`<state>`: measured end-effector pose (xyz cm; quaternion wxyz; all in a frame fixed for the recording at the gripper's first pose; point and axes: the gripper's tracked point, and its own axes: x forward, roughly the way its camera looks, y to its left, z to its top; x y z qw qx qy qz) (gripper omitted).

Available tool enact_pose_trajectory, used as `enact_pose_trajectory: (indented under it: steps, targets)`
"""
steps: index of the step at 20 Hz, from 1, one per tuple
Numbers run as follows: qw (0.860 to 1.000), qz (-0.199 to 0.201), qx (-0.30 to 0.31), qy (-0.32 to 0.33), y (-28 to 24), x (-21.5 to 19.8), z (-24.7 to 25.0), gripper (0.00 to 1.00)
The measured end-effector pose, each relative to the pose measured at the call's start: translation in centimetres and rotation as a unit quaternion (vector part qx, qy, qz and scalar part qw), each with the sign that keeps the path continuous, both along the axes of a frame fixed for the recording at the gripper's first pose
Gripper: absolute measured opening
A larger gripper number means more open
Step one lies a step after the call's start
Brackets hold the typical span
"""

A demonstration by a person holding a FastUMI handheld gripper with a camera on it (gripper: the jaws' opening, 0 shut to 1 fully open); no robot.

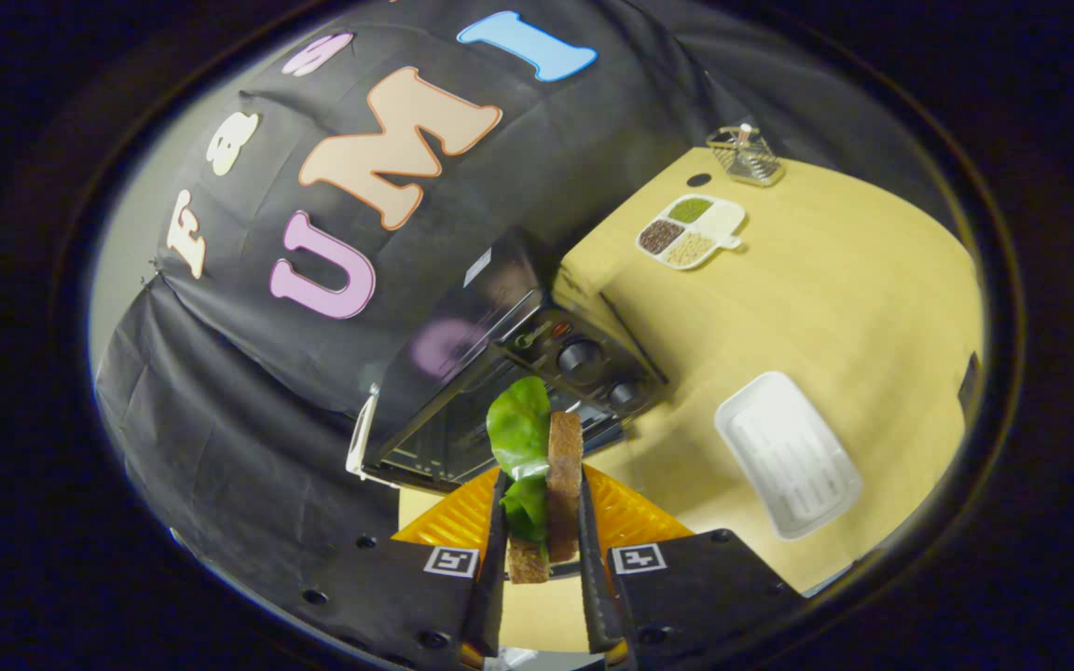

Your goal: Open the toaster oven, put the food inside, and close the toaster oven door.

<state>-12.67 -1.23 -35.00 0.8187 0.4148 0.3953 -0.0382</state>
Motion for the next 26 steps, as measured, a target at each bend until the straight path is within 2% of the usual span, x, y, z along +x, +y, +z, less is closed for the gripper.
enact_pose_trajectory:
  steps: [5,13,18,22,26]
  targets:
    - [0.998,-0.022,0.066,-0.008,4.8,3.4,-1.5,0.38]
    - [0.991,-0.073,0.107,-0.041,8.6,9.3,-5.1,0.37]
    - [0.987,-0.099,0.113,-0.059,9.0,11.8,-6.3,0.37]
    - [0.987,-0.105,0.105,-0.068,8.9,13.3,-7.3,0.37]
    - [0.99,-0.092,0.077,-0.08,8.6,14.3,-7.7,0.37]
